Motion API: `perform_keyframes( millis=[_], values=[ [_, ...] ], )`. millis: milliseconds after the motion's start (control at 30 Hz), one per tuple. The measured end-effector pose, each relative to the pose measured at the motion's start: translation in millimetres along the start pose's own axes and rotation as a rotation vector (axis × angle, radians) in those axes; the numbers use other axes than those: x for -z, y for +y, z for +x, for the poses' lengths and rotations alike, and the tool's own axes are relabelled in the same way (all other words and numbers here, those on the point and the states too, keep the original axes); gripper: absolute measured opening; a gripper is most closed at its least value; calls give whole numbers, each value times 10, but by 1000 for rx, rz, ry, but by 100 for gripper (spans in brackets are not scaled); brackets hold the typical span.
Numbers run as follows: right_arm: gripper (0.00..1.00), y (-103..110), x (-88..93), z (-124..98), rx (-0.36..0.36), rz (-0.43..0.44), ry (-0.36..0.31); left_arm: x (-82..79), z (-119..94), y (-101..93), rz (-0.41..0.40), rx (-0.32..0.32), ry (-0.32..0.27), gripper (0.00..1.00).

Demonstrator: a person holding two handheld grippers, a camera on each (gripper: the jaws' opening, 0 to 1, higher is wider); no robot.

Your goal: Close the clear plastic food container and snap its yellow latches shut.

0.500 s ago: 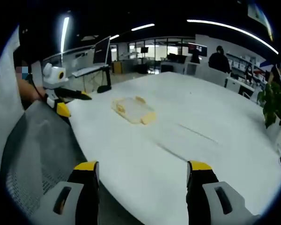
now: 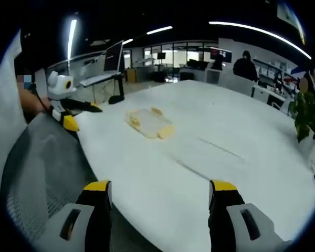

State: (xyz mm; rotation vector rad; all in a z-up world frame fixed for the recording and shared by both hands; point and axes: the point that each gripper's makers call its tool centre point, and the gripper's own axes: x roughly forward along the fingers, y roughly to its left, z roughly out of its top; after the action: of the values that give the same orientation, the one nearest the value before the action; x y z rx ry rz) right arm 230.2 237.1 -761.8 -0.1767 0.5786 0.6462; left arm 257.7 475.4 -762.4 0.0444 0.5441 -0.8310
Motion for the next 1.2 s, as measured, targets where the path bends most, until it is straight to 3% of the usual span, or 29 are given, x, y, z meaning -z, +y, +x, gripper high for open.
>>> perform_keyframes(
  millis=[1200],
  values=[
    [75,-3,30,17,3,-7,17,40,1,-6,27,4,25,92]
  ],
)
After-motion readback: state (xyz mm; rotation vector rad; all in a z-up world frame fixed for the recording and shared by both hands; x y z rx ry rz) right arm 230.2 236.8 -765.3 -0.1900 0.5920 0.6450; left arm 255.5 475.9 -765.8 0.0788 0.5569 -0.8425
